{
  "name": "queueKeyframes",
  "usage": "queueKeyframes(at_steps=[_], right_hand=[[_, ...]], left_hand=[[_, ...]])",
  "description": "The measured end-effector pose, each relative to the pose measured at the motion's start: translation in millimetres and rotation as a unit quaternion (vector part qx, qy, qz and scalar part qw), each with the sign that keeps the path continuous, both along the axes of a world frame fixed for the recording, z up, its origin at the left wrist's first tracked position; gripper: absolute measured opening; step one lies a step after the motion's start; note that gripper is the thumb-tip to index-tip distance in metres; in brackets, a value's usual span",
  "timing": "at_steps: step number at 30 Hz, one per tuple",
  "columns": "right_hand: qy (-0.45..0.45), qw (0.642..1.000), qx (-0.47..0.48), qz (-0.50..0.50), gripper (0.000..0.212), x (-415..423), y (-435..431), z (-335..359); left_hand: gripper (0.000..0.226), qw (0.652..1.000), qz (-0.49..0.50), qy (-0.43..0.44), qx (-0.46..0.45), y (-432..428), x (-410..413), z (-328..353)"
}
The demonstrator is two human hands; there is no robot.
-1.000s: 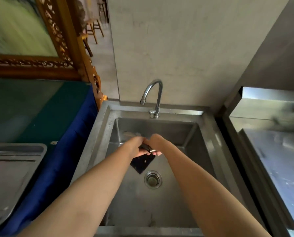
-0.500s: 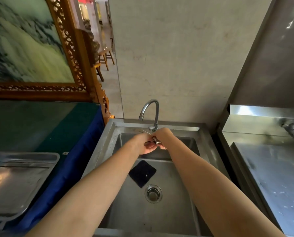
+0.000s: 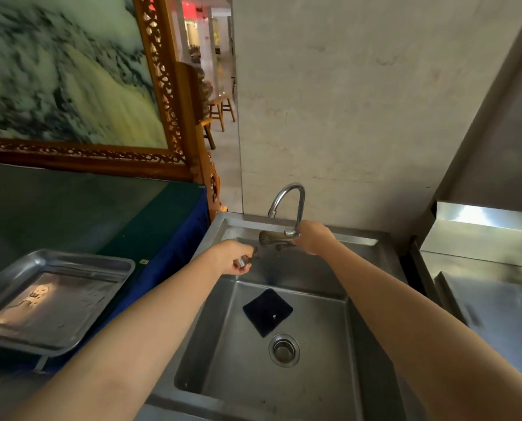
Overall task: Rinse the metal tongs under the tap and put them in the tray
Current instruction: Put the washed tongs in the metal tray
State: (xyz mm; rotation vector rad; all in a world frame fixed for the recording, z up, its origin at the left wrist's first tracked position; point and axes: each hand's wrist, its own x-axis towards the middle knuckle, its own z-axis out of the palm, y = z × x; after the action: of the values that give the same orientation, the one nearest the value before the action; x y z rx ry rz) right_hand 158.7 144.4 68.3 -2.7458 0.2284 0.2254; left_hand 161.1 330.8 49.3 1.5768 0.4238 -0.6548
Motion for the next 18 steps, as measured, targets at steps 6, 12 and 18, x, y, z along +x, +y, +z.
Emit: queueKeyframes(at_steps=[6, 12, 18], right_hand=[[-0.008, 0.994, -0.02, 0.104, 0.031, 23, 55, -9], [0.045, 0.972, 0.227, 0.052, 0.025, 62, 172, -23], [0.129, 0.899, 0.418, 0.018, 0.034, 77, 298, -44]], left_hand=[[0.003, 0.995, 0.089, -0.031, 0.032, 64, -5, -7], [0.022, 0.962, 0.262, -0.012, -0.077, 159, -29, -10], [0.022, 0.917, 0.37, -0.03, -0.146, 261, -52, -28]])
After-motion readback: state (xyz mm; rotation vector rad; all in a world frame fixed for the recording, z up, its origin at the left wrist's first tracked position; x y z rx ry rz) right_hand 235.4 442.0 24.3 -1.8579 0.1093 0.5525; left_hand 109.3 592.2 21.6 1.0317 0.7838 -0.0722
